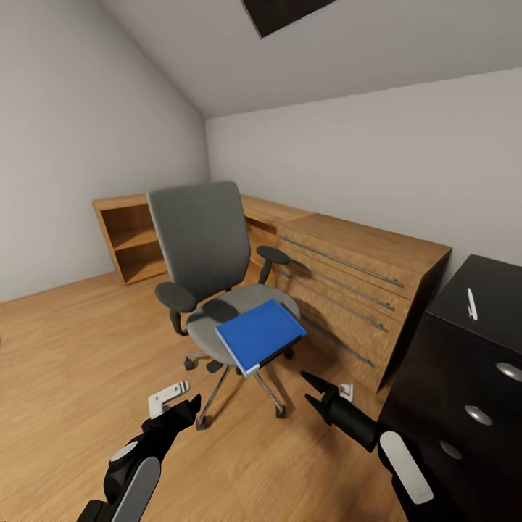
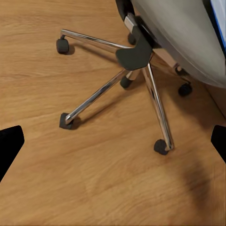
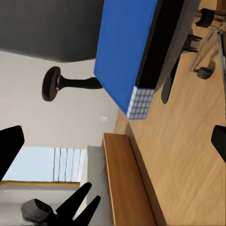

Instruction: In the bedroom, organize the workspace by keeping the computer under the desk, ensuring the monitor is on the desk, placing the keyboard on the desk next to the monitor, placing the mouse on the desk next to the keyboard, moving the folder from the swivel chair onto the desk next to the mouse, stacking the notebook on top of the folder with the pen on top of the notebook, and positioning the swivel chair next to the desk.

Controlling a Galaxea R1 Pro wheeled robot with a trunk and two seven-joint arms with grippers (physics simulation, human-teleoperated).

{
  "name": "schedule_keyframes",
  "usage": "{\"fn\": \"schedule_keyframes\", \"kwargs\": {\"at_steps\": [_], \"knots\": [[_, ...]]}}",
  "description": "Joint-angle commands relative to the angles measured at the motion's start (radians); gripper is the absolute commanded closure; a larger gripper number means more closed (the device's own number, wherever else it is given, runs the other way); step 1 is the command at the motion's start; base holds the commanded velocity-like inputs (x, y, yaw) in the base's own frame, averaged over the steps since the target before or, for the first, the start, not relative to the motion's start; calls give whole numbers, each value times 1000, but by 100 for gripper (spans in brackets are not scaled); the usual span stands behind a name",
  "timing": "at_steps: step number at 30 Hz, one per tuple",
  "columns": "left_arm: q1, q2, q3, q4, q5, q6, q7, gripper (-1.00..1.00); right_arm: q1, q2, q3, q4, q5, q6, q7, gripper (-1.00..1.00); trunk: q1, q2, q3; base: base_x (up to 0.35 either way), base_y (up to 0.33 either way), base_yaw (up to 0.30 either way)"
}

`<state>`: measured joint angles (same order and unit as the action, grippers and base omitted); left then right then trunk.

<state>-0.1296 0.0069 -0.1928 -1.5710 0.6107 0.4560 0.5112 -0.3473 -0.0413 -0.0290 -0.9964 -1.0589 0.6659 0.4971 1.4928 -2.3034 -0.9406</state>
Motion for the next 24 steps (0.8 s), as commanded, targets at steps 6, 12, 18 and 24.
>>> {"fn": "schedule_keyframes", "kwargs": {"at_steps": [6,12,18,24], "knots": [[-1,1,-2,-1,9,1,10,-100,-1,0,-2,6,-3,6,15,-100,23,-43,-20,0,0,0],[-1,1,-2,-1,9,1,10,-100,0,0,-2,3,-4,7,18,-100,46,-85,-39,0,0,0],[-1,1,-2,0,9,1,9,-100,-1,2,-4,1,-4,7,15,-100,69,-127,-57,0,0,0],[-1,1,-2,0,10,1,9,-100,-2,16,-4,2,-11,5,-2,-100,92,-169,-76,0,0,0]]}}
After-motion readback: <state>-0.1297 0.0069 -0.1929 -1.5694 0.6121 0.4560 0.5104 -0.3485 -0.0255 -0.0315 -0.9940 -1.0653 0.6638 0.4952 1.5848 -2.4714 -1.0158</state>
